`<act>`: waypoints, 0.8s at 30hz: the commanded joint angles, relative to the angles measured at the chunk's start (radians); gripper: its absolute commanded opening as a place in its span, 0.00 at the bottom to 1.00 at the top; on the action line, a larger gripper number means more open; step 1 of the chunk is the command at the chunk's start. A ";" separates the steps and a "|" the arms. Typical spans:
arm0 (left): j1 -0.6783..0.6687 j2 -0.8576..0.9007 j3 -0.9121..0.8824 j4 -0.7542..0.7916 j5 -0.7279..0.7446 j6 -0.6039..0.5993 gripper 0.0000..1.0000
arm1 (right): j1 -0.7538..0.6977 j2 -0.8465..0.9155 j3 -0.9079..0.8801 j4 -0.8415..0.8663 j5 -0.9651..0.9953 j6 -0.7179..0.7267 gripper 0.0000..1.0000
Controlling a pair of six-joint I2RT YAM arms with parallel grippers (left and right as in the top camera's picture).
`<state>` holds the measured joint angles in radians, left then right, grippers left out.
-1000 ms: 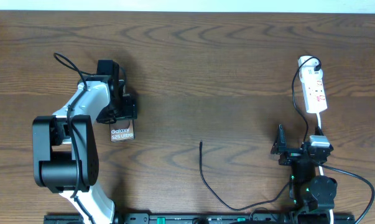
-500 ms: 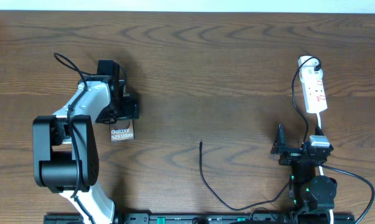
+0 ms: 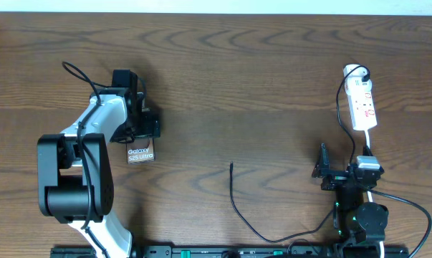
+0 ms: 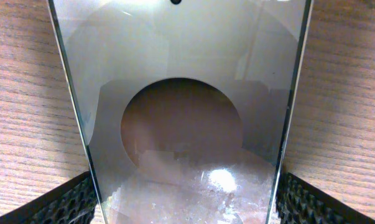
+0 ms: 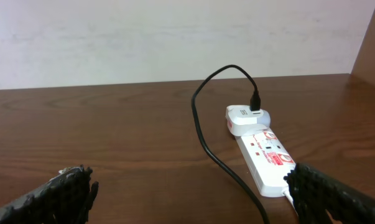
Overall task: Plug charger to phone and switch on socket
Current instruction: 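Close the left gripper on the phone's short edge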
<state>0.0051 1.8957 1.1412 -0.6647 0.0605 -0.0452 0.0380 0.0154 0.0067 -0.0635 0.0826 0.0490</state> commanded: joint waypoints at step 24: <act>0.002 0.059 -0.057 -0.007 -0.024 0.006 0.19 | 0.002 -0.003 -0.001 -0.004 0.008 0.014 0.99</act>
<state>0.0055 1.8923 1.1404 -0.6647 0.0574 -0.0452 0.0380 0.0154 0.0067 -0.0635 0.0826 0.0490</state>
